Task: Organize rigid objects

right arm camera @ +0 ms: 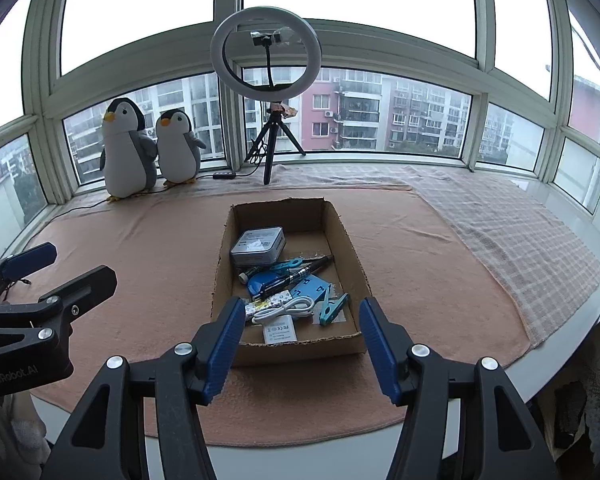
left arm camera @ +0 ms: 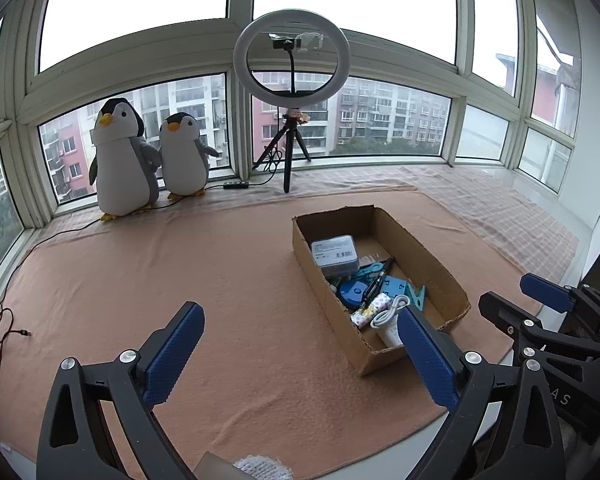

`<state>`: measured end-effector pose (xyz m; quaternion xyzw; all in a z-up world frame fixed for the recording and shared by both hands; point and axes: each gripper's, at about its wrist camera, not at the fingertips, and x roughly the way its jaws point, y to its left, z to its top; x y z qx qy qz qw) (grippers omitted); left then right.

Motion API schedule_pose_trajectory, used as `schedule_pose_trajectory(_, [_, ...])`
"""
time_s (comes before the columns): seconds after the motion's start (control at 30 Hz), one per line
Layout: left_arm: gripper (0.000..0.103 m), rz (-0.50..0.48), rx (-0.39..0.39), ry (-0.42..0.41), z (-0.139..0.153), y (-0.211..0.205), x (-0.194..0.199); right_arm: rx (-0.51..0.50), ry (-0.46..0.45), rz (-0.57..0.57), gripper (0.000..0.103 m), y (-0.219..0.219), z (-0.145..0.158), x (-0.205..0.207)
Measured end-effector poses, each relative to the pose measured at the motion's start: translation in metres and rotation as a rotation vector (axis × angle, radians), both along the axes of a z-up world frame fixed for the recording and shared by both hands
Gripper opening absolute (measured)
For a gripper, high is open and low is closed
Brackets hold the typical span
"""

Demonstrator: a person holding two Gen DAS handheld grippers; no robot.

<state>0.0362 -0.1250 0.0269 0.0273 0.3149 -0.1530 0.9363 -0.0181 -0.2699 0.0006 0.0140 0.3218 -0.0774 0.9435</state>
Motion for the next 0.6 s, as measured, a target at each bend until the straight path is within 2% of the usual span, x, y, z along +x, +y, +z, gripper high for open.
schedule_pose_trajectory(0.6, [0.1, -0.019, 0.004, 0.007, -0.0002, -0.002, -0.0001, 0.005, 0.001, -0.009, 0.055, -0.0035, -0.0001, 0.0005])
